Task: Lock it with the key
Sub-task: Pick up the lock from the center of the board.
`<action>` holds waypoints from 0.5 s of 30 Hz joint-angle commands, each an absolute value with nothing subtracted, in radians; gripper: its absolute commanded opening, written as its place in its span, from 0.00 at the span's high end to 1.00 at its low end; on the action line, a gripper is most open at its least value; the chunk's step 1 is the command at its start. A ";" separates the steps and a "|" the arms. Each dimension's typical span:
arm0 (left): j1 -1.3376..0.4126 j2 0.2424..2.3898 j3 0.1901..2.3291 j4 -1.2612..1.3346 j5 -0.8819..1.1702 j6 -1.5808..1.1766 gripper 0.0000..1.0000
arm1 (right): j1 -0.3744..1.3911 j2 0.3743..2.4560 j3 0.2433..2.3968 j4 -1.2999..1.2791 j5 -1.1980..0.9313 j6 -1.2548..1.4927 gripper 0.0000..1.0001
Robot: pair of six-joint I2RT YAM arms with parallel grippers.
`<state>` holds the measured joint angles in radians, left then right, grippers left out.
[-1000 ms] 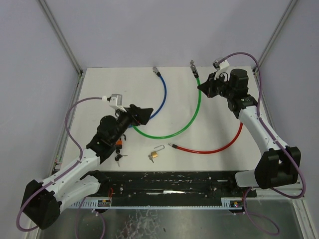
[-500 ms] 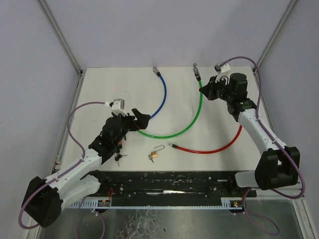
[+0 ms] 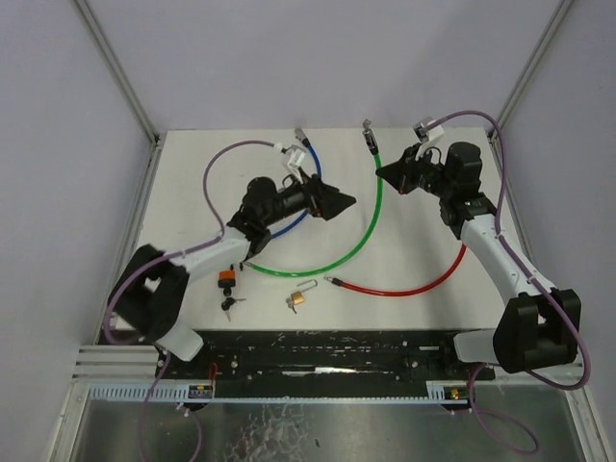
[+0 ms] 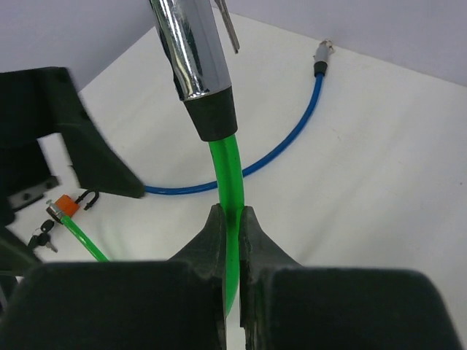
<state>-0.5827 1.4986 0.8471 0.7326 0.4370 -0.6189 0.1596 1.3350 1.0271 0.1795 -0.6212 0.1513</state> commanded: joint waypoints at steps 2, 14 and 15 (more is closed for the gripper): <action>-0.617 1.729 1.032 0.889 0.597 -0.694 0.16 | 0.156 1.283 1.043 0.306 -0.742 0.211 1.00; -0.640 1.949 1.187 1.054 0.731 -0.823 0.41 | 0.156 1.279 1.033 0.368 -0.863 0.289 1.00; -0.640 1.957 1.189 1.069 0.739 -0.835 0.43 | 0.156 1.279 1.033 0.371 -0.869 0.292 1.00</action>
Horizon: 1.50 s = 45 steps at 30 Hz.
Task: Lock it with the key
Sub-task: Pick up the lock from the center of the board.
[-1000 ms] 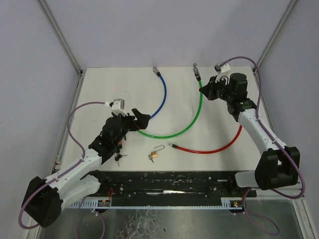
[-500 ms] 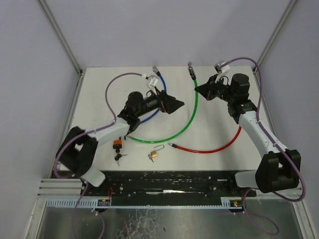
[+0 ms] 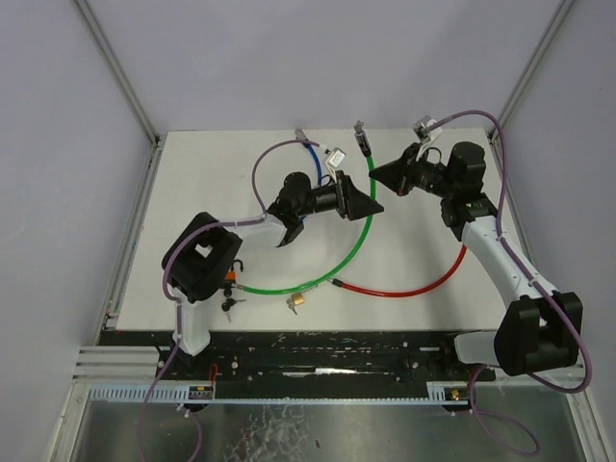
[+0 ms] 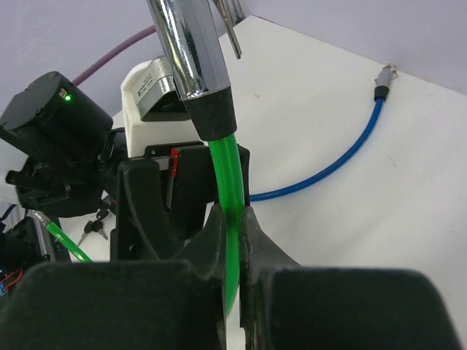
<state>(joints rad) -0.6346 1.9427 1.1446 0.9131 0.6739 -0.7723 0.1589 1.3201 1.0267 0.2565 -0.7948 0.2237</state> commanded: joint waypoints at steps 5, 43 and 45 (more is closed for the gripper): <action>-0.640 1.971 1.190 1.122 0.741 -0.864 0.69 | 0.156 1.281 1.021 0.393 -0.909 0.305 1.00; -0.694 1.675 1.120 0.518 0.462 -0.213 0.99 | 0.255 1.367 1.205 0.081 -0.968 -0.122 0.38; -0.696 1.674 1.121 0.518 0.466 -0.220 0.99 | 0.261 1.378 1.210 0.080 -0.969 -0.134 0.44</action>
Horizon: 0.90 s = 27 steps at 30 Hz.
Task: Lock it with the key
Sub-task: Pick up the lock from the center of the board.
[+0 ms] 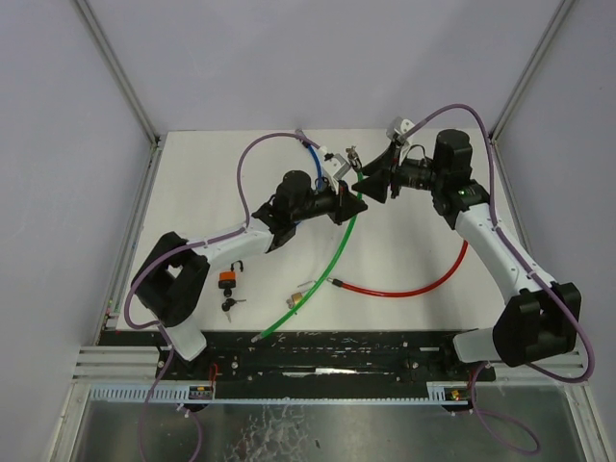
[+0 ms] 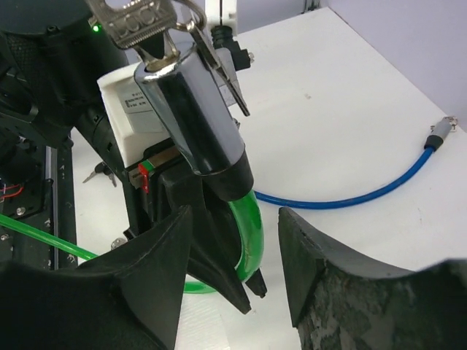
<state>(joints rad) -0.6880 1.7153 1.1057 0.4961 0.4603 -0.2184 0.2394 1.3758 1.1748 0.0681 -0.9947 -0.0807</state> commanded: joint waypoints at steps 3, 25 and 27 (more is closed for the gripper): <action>-0.697 1.673 1.118 0.521 0.470 -0.231 0.99 | 0.261 1.399 1.227 0.087 -1.003 -0.137 0.62; -0.597 1.621 0.932 1.086 0.745 -0.628 0.23 | 0.261 1.385 1.335 0.117 -1.327 -0.005 1.00; -0.597 1.644 0.940 1.161 0.783 -0.683 0.27 | 0.261 1.385 1.323 0.187 -1.343 0.063 1.00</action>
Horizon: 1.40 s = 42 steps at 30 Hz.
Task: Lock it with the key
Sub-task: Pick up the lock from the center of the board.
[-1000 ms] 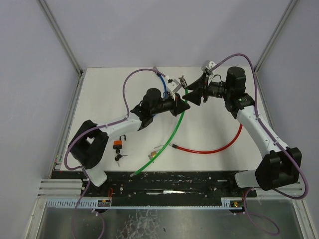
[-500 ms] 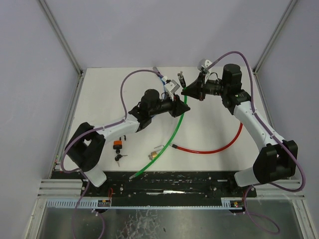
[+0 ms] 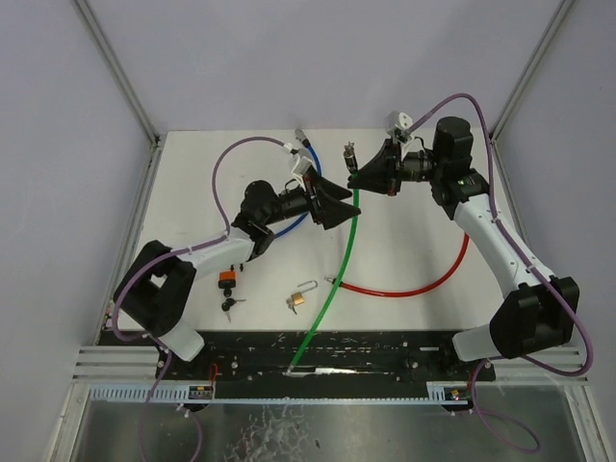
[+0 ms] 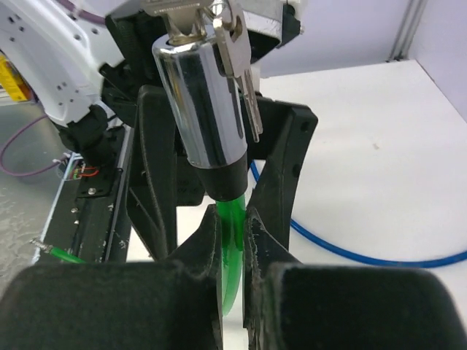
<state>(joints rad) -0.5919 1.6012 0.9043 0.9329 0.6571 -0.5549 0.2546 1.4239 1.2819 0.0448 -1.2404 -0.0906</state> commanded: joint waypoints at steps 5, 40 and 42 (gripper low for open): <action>-0.600 1.692 0.979 1.217 0.806 -0.737 0.38 | 0.261 1.385 1.247 0.512 -1.374 0.318 1.00; -0.602 1.725 1.029 1.373 0.861 -0.865 0.99 | 0.263 1.453 1.148 0.939 -1.384 0.680 0.97; -0.599 1.705 1.009 1.334 0.841 -0.816 0.99 | 0.262 1.444 1.154 0.850 -1.375 0.614 0.74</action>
<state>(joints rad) -0.6010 1.7233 1.0035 1.3304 0.8722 -0.8719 0.2546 1.4616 1.1347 0.9520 -1.3994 0.7013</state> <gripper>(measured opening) 0.135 0.115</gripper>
